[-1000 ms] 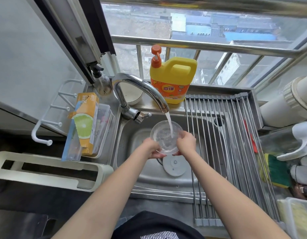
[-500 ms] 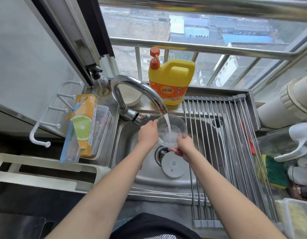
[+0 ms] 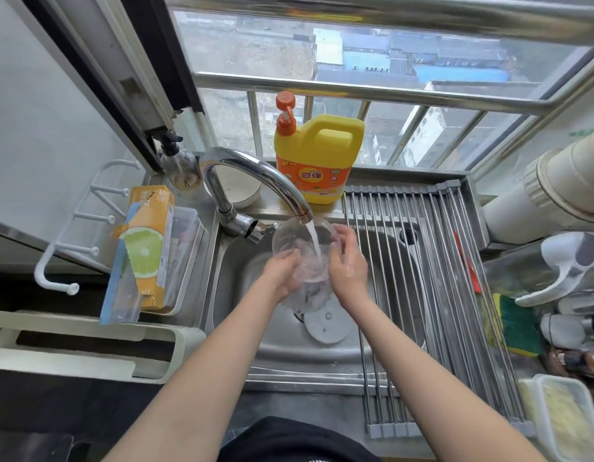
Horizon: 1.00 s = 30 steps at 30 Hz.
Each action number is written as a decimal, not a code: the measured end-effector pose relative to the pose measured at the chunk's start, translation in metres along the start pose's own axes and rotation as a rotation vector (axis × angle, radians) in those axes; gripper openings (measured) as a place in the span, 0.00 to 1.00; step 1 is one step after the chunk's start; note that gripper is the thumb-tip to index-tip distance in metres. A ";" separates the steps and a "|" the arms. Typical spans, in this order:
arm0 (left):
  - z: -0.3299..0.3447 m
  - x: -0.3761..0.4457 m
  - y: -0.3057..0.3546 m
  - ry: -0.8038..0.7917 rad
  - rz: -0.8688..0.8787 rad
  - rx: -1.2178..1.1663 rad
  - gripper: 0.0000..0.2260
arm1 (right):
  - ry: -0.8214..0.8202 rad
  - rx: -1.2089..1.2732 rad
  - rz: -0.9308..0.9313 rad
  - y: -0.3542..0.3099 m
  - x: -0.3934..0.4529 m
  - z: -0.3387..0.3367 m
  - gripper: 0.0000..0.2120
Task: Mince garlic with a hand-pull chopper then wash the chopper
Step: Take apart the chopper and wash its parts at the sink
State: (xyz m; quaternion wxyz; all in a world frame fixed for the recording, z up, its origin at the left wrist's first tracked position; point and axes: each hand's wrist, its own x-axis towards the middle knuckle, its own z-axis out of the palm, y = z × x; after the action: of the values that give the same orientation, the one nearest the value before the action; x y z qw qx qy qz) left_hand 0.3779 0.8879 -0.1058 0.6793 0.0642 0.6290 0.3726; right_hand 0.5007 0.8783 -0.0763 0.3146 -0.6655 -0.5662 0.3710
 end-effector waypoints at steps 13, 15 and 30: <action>-0.016 -0.011 0.026 0.307 0.298 1.417 0.19 | -0.289 -0.204 0.451 0.017 -0.005 0.003 0.02; -0.007 -0.014 0.030 0.282 0.303 1.608 0.12 | -0.242 -0.192 0.315 0.021 -0.006 0.007 0.08; -0.008 -0.028 0.024 0.041 -0.278 0.758 0.16 | -0.193 -0.037 0.492 0.027 -0.006 0.008 0.15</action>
State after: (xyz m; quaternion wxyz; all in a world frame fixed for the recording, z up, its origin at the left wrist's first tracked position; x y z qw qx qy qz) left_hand 0.3625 0.8849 -0.0714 0.6386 0.2171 0.7380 0.0201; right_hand 0.5076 0.8678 -0.1027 0.1472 -0.7504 -0.4213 0.4877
